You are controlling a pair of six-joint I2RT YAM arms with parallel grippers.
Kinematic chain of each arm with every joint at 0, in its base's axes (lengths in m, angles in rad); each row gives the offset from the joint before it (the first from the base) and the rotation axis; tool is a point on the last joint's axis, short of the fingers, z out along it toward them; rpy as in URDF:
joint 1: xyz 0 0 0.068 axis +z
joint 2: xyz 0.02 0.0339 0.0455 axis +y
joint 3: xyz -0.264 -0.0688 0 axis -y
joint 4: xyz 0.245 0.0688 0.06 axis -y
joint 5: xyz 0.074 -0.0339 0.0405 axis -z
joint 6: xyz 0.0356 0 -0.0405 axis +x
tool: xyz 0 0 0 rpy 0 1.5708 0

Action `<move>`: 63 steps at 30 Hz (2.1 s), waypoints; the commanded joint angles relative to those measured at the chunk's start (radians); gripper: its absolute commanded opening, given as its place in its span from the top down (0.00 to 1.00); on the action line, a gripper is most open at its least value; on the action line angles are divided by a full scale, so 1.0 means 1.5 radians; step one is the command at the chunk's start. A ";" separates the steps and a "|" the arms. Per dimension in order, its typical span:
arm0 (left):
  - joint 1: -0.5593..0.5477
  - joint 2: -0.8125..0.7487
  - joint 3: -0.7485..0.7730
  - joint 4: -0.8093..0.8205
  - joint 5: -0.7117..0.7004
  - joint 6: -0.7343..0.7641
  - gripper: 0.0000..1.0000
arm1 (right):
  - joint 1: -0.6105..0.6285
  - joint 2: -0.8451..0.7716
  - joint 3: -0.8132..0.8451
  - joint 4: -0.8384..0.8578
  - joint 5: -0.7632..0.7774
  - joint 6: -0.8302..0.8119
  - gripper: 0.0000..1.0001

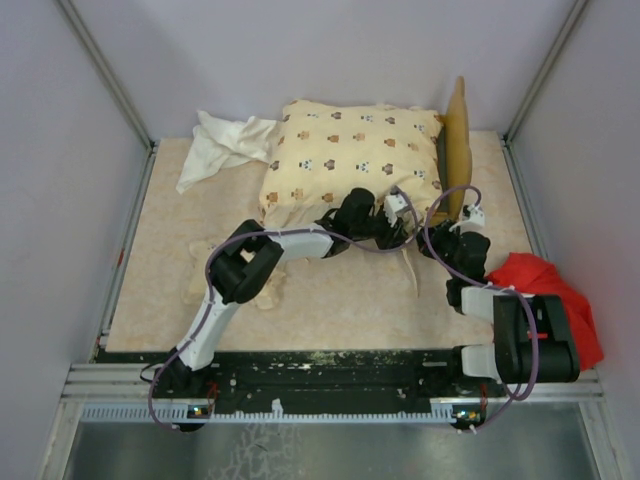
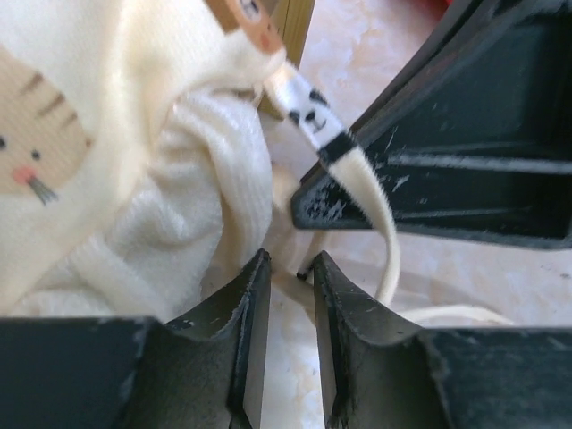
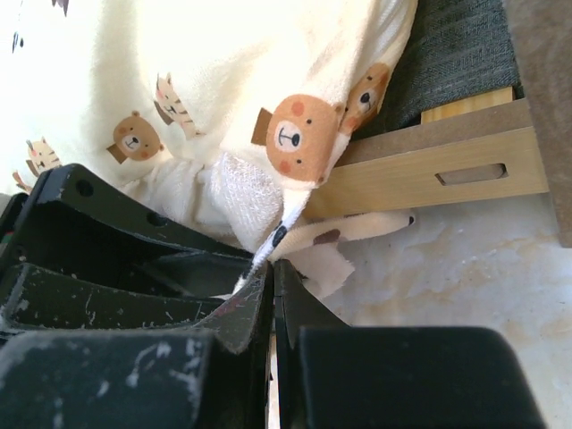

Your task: Set up the pet bed

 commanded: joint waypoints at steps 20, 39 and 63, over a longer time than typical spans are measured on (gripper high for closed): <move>-0.003 -0.051 -0.085 0.183 0.050 0.025 0.61 | -0.004 0.002 0.008 0.049 -0.053 0.061 1.00; -0.003 -0.063 -0.118 0.259 0.038 0.008 1.00 | -0.008 0.017 0.014 0.035 -0.061 0.109 1.00; -0.001 -0.082 -0.174 0.318 -0.025 -0.073 1.00 | -0.020 -0.157 0.040 -0.205 0.055 0.186 0.61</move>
